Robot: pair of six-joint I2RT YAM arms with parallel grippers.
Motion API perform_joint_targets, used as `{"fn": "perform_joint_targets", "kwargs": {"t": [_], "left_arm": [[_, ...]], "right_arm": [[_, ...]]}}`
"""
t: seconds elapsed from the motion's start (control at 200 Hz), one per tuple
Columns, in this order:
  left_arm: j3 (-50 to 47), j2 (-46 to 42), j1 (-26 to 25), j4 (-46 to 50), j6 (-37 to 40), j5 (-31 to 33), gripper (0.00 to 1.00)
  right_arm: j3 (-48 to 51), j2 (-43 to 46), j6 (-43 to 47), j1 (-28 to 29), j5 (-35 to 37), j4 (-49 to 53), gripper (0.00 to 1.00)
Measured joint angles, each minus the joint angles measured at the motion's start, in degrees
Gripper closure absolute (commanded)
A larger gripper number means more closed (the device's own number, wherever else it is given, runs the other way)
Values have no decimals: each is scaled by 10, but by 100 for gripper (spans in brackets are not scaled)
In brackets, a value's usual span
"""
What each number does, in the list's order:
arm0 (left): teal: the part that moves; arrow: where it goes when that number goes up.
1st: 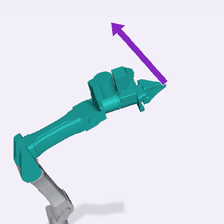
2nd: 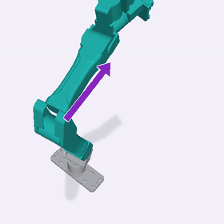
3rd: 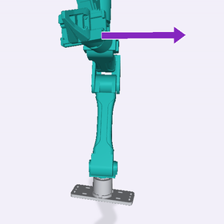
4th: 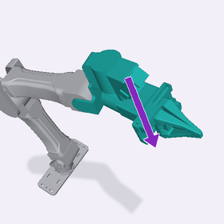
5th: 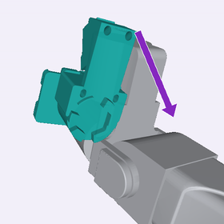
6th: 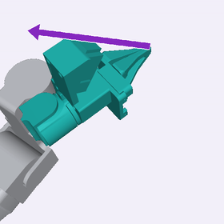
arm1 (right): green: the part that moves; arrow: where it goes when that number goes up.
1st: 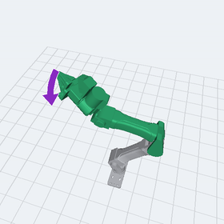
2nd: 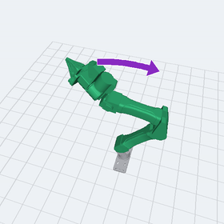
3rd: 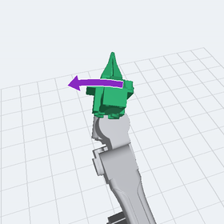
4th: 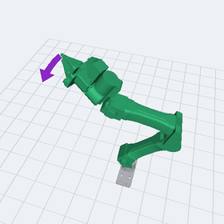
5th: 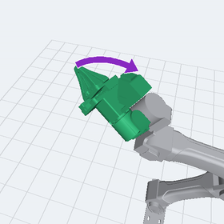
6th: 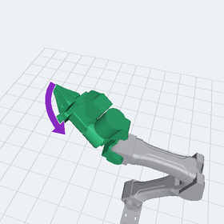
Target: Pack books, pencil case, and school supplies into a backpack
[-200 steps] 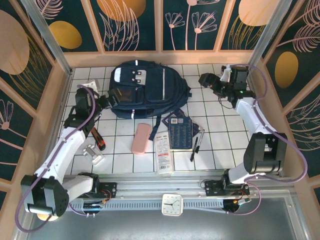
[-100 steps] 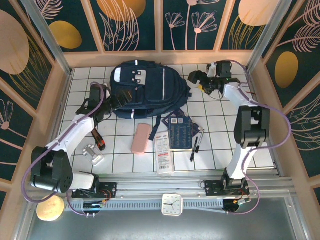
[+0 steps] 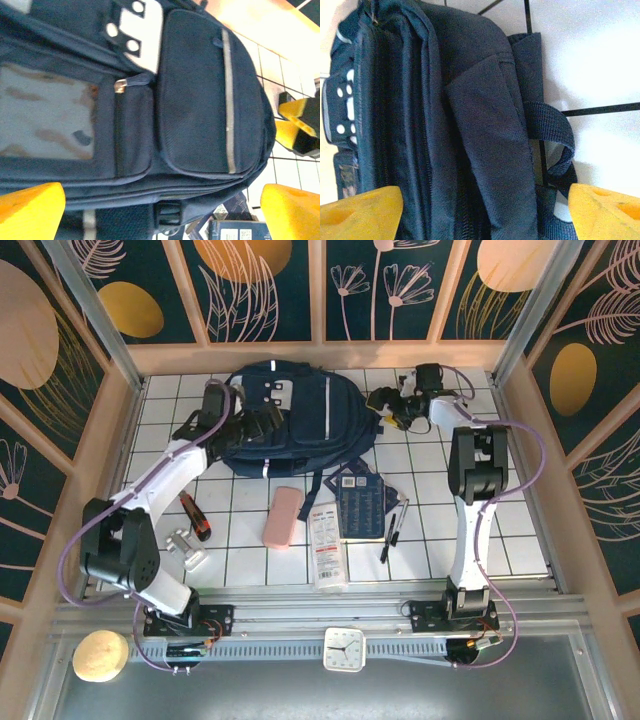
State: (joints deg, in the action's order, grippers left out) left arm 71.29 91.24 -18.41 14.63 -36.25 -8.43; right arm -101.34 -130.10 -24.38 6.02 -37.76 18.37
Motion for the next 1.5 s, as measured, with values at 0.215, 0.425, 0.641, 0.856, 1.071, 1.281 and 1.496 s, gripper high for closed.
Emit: {"fn": "perform_joint_targets", "kwargs": {"t": [0.215,0.425,0.641,0.856,1.071,1.281,1.496], "left_arm": [[62,62,-23,16,24,0,1],[77,93,-22,36,34,-1,1],[29,59,-22,54,14,22,1],[-174,-94,-22,38,-103,9,1],[-285,-113,-22,-17,-179,-7,1],[-221,-27,7,-59,-158,-17,1],[-115,46,84,-37,-94,-47,1]], "right_arm": [[-6,-23,3,7,-28,-3,27],[-6,-26,5,19,-50,-16,65],[16,-26,-27,26,-60,-53,97],[23,-3,-97,28,-61,-94,100],[69,97,-219,47,-59,-165,100],[136,220,-268,91,-18,-161,100],[235,326,-297,166,73,-159,100]]}}
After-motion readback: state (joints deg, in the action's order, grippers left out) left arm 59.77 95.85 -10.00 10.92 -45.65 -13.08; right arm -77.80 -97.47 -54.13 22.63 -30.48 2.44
